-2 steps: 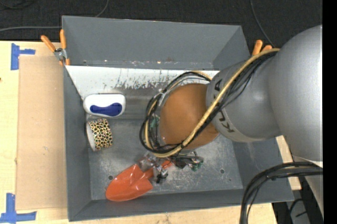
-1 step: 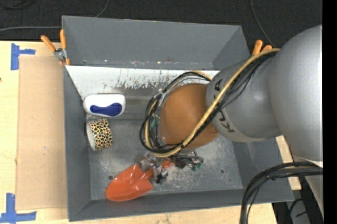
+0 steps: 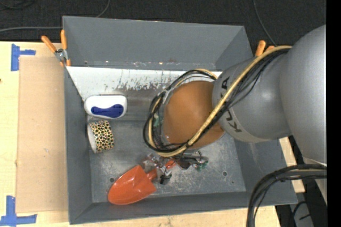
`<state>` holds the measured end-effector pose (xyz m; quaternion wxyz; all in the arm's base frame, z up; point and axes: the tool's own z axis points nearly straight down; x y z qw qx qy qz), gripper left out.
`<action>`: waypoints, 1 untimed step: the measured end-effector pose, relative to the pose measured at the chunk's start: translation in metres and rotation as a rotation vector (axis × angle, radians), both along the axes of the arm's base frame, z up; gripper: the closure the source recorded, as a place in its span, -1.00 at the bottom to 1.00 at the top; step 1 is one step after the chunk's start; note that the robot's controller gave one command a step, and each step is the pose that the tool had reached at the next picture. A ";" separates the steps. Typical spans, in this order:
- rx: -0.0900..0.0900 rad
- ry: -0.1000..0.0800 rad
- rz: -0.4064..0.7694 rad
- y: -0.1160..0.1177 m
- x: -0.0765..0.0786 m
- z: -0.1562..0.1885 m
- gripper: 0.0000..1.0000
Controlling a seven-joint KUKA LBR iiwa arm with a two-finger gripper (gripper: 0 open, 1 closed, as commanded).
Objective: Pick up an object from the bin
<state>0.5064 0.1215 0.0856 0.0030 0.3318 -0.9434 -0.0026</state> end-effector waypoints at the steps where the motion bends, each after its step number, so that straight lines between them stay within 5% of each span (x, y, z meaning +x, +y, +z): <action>1: 0.000 -0.001 0.000 0.000 0.000 0.012 1.00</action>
Offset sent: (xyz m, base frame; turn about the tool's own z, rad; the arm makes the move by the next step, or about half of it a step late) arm 0.0001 0.0002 0.0437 -0.0001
